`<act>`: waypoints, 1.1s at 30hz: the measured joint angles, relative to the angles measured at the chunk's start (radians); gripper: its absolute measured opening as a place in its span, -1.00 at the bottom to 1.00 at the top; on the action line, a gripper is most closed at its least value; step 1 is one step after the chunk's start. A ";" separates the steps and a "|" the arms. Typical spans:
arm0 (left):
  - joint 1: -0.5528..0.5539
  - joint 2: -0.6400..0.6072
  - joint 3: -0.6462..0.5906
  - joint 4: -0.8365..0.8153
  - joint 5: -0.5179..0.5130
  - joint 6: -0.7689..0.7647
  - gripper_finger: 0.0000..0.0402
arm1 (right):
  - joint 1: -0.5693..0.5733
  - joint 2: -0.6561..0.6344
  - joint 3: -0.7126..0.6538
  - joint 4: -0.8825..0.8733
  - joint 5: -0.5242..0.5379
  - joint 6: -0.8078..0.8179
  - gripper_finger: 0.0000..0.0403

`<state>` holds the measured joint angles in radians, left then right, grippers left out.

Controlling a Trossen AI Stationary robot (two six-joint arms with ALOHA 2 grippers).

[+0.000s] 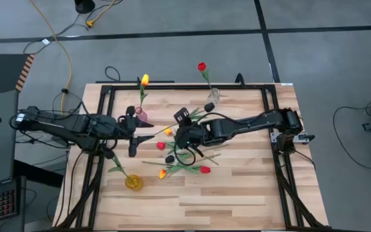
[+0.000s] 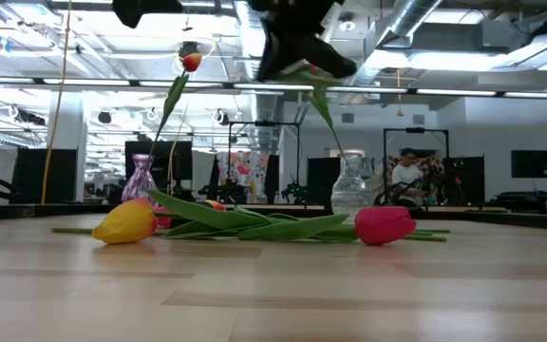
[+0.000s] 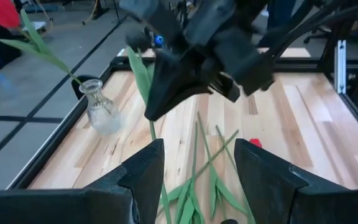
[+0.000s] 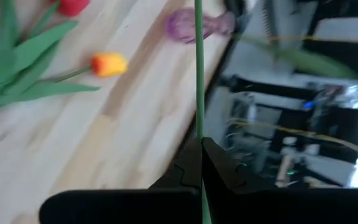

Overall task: Sort flowers into vase by color
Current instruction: Put the right black tulip into the yellow vase

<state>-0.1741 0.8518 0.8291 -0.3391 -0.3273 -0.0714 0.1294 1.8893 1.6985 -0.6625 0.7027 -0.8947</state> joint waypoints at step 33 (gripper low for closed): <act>0.069 0.216 0.000 0.139 -0.010 -0.021 -0.12 | 0.099 0.000 0.000 0.297 0.031 -0.348 -0.86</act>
<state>-0.1054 1.0676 0.8291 -0.2000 -0.3377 -0.0925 0.2287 1.8893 1.6985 -0.3652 0.7334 -1.2423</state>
